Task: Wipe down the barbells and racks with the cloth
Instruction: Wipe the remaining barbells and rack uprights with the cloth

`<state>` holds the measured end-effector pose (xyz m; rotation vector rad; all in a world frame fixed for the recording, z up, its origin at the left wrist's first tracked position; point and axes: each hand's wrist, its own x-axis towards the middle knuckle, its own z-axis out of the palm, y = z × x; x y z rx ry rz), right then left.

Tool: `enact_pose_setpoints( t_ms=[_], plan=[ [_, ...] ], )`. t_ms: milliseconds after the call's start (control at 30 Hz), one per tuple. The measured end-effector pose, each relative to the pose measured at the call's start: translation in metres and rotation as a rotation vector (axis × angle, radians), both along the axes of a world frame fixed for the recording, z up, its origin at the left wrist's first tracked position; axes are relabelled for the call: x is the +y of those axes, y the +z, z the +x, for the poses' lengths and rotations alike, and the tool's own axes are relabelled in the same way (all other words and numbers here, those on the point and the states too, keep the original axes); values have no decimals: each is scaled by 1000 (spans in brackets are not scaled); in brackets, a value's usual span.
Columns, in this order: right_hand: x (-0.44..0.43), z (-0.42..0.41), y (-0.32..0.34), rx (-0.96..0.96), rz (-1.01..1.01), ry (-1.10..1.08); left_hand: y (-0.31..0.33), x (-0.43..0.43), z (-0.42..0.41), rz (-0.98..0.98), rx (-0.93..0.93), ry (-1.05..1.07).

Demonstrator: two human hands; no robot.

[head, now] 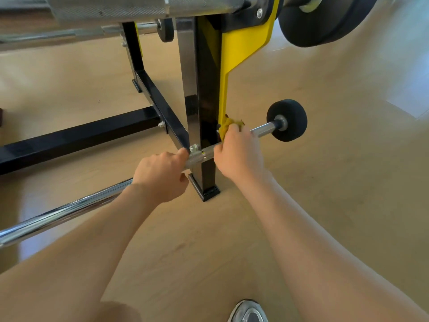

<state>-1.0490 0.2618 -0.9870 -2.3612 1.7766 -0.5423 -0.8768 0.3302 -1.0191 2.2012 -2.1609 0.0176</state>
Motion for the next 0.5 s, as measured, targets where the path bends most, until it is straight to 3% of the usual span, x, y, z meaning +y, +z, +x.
enact_pose_setpoints(
  t_ms=[133,200,267,333,400,500],
  plan=[
    [47,41,-15,390,-101,9,6,23,19,59,-34,143],
    [70,62,-22,294,-159,201,10,31,23,70,-71,214],
    [85,72,-28,59,-142,421,12,37,26,52,-103,265],
    [75,62,-29,-69,-139,516,12,39,27,35,-79,313],
    [50,41,-33,-48,-218,429,12,36,28,73,-50,332],
    [39,25,-39,-13,-256,108,14,28,33,177,23,314]
  ],
)
